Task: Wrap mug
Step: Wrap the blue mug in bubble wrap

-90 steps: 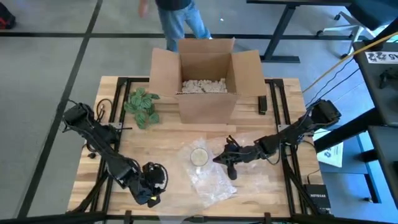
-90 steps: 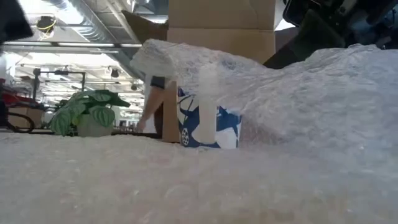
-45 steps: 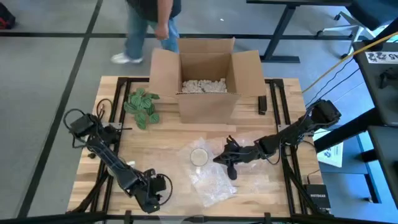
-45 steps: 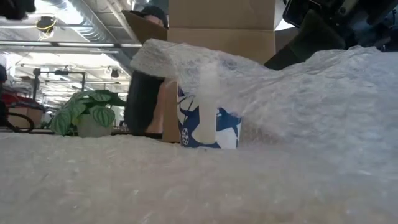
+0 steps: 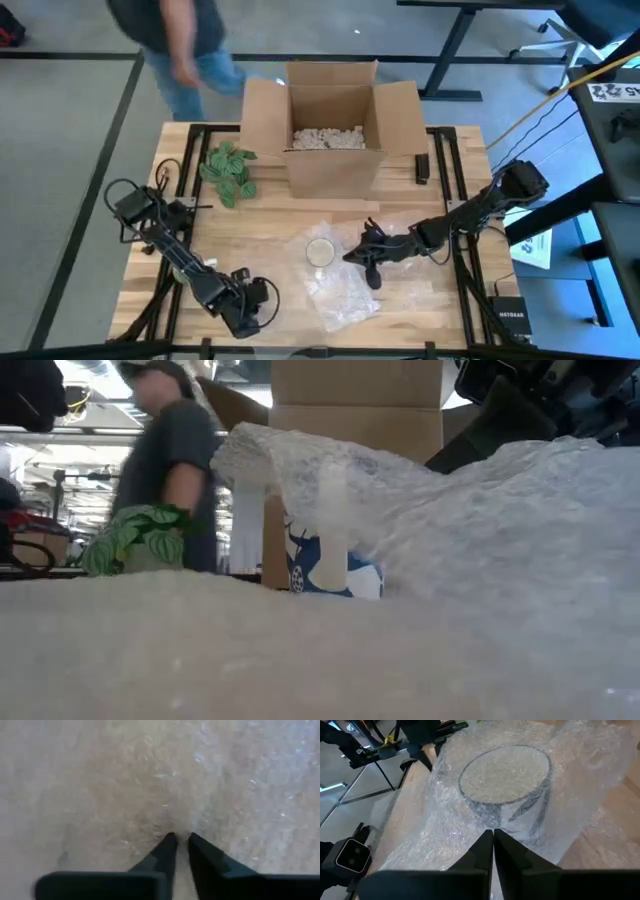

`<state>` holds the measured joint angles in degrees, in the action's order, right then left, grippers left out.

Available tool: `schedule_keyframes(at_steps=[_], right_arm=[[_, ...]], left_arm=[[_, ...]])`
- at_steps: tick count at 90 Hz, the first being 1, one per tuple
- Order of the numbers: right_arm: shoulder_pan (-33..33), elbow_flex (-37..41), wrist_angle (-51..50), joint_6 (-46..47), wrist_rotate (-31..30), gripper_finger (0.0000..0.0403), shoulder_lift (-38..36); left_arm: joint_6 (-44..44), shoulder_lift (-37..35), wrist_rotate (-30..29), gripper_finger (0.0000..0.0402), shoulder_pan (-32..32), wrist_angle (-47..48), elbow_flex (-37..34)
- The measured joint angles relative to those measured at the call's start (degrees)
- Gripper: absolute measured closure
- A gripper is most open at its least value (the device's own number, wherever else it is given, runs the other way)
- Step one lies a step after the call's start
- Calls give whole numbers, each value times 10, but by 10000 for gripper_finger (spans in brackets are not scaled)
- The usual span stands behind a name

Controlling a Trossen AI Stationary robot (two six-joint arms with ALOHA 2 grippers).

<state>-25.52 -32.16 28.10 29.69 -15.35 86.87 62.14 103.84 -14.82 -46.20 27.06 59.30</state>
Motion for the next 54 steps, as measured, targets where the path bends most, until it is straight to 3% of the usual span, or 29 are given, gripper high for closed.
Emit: schedule_keyframes(at_steps=[54], right_arm=[[0, 0, -12, 0, 0, 403, 0]], left_arm=[[-93, -140, -44, 402, 35, -1, -1]])
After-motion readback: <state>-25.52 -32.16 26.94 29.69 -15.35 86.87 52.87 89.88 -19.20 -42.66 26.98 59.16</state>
